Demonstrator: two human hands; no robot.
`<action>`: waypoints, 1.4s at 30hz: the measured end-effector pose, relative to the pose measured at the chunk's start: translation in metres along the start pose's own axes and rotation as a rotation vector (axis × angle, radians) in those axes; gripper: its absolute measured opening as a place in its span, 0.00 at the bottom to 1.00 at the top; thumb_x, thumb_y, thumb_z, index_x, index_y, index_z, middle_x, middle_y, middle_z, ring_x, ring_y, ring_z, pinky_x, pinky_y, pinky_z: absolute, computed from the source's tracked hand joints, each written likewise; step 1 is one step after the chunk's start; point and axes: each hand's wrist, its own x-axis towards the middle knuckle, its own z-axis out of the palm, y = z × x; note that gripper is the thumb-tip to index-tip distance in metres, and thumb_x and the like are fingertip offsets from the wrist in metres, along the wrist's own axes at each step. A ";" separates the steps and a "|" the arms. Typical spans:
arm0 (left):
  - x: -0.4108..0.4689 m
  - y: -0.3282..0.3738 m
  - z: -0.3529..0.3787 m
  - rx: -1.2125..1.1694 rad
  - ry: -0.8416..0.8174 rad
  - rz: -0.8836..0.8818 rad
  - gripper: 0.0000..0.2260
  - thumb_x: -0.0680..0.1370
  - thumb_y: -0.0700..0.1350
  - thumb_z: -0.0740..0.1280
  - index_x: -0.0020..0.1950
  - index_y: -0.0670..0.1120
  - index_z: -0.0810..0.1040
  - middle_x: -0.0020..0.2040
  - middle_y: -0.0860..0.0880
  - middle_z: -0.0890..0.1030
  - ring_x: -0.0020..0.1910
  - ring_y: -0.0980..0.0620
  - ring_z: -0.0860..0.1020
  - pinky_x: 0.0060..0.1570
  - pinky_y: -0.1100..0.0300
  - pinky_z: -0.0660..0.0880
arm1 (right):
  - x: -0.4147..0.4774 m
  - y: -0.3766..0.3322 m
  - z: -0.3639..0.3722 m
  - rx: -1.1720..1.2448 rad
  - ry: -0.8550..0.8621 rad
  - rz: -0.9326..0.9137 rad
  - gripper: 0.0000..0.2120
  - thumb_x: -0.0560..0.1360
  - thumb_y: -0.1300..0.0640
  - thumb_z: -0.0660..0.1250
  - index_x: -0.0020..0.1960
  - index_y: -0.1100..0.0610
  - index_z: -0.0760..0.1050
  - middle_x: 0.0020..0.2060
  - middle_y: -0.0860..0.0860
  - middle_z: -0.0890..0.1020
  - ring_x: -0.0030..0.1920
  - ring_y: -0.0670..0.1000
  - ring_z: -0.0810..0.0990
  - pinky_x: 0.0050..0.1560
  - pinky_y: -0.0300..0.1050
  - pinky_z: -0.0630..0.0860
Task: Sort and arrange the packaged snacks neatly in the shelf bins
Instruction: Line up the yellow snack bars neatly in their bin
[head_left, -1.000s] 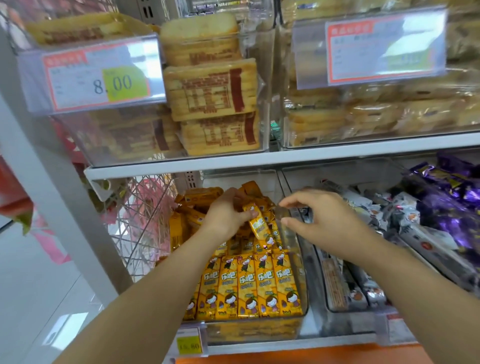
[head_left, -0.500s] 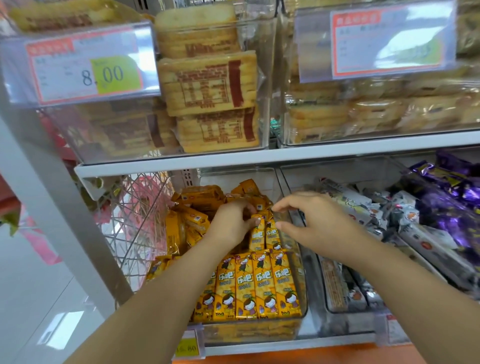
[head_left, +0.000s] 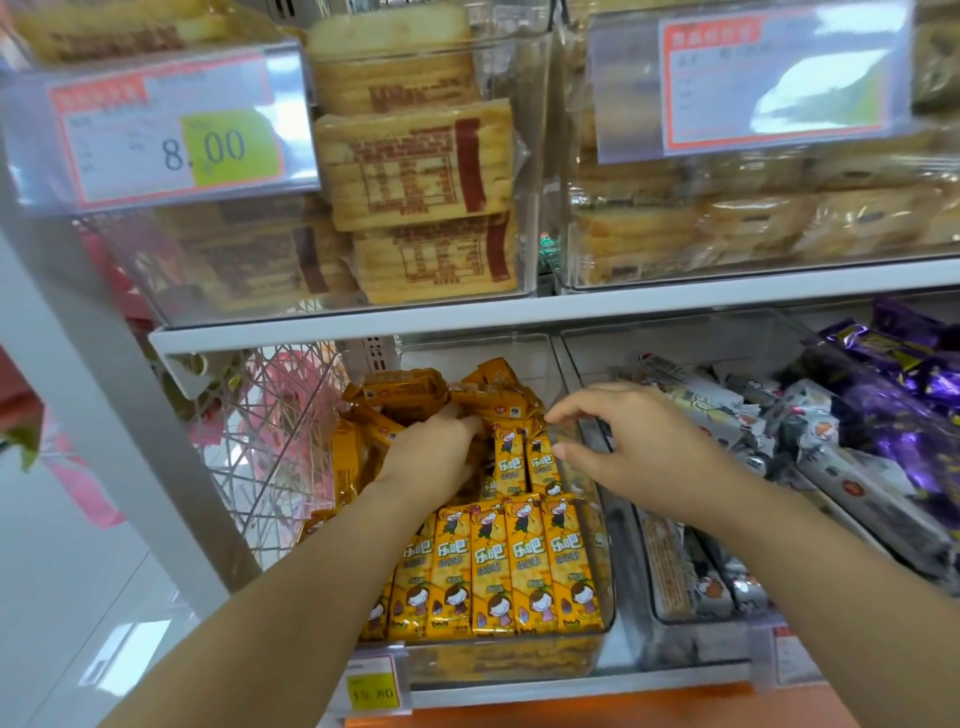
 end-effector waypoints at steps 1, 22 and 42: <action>0.000 -0.001 -0.002 -0.063 0.006 -0.006 0.17 0.75 0.44 0.67 0.64 0.51 0.73 0.63 0.49 0.72 0.55 0.45 0.77 0.47 0.55 0.75 | 0.000 0.000 0.000 0.000 0.000 -0.001 0.13 0.74 0.50 0.67 0.59 0.47 0.76 0.54 0.40 0.79 0.55 0.39 0.73 0.61 0.38 0.69; -0.016 -0.020 -0.048 -0.426 -0.068 -0.151 0.14 0.81 0.50 0.60 0.63 0.45 0.73 0.55 0.45 0.79 0.50 0.47 0.77 0.43 0.61 0.67 | -0.002 0.002 0.002 -0.024 -0.016 -0.009 0.12 0.75 0.50 0.67 0.58 0.47 0.76 0.53 0.40 0.78 0.54 0.39 0.70 0.55 0.36 0.66; -0.026 -0.008 -0.047 -0.217 -0.272 -0.330 0.17 0.78 0.55 0.64 0.48 0.41 0.80 0.45 0.45 0.81 0.43 0.49 0.79 0.39 0.58 0.73 | -0.001 0.001 0.001 -0.036 -0.030 -0.022 0.13 0.75 0.49 0.67 0.59 0.47 0.76 0.55 0.42 0.79 0.56 0.41 0.71 0.57 0.38 0.67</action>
